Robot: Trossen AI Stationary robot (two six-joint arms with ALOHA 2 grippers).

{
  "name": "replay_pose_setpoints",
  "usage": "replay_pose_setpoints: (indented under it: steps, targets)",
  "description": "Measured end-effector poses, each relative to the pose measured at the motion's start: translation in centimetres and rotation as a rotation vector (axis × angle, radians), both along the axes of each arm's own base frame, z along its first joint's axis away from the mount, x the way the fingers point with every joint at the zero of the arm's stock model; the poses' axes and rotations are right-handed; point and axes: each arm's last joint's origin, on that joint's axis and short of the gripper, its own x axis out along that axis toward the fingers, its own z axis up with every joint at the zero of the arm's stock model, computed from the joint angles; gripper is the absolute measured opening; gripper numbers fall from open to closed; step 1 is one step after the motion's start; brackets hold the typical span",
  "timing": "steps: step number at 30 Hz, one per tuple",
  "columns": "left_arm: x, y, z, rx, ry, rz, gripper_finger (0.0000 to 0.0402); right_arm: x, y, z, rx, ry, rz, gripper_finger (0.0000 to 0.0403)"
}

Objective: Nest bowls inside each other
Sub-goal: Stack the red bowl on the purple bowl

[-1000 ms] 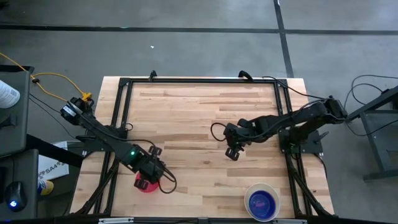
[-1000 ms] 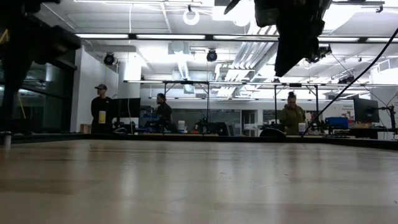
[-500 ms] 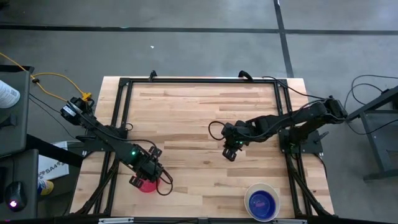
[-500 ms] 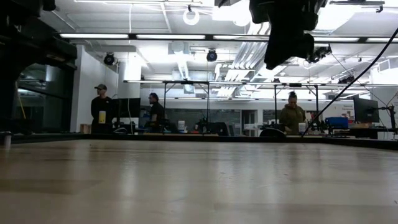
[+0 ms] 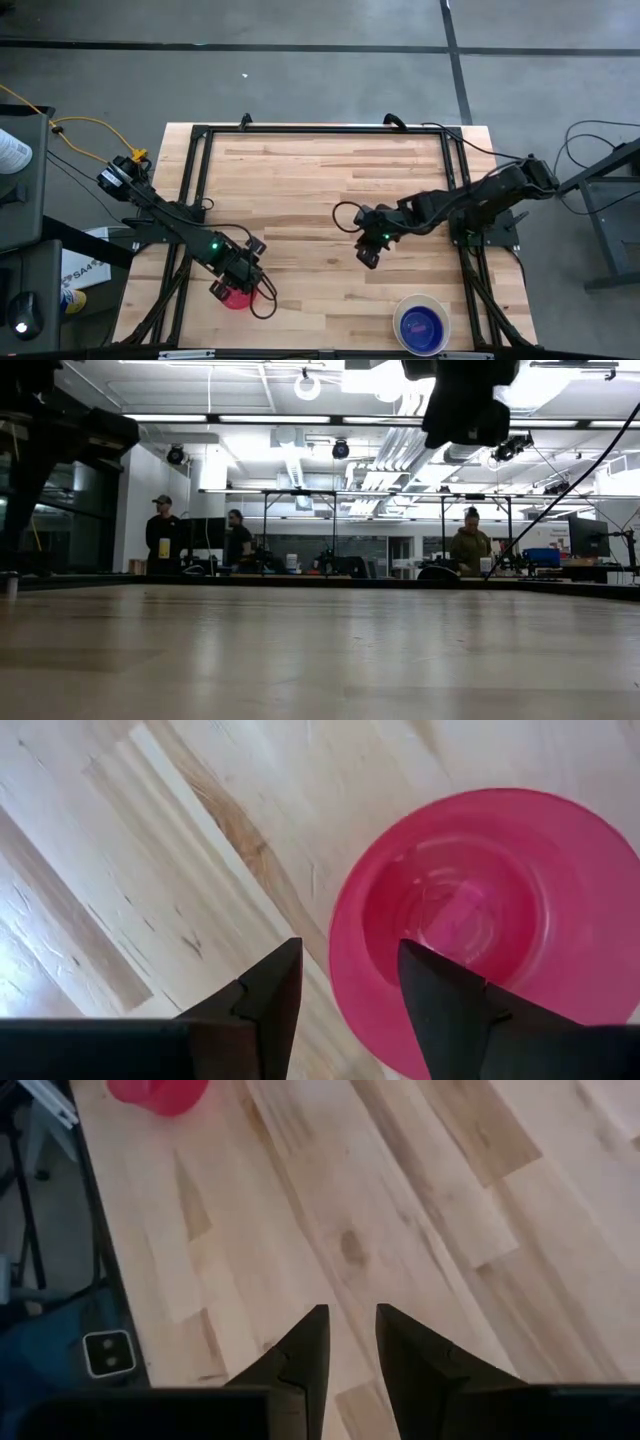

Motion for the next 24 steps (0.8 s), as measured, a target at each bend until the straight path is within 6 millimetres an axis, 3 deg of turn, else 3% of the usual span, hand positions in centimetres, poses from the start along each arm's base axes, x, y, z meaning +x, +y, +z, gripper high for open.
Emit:
replay_pose_setpoints:
  steps: [10,24]
  targets:
    - [-0.2,1.7,-2.9,-0.004,0.025,0.068,0.0164,-0.2,1.5,0.2,0.037,-0.020,0.008,0.0078]
    - [0.6,2.7,-3.4,-0.117,0.056,0.078,0.0164,0.0,1.5,0.3,0.042,-0.039,0.005,0.0078]
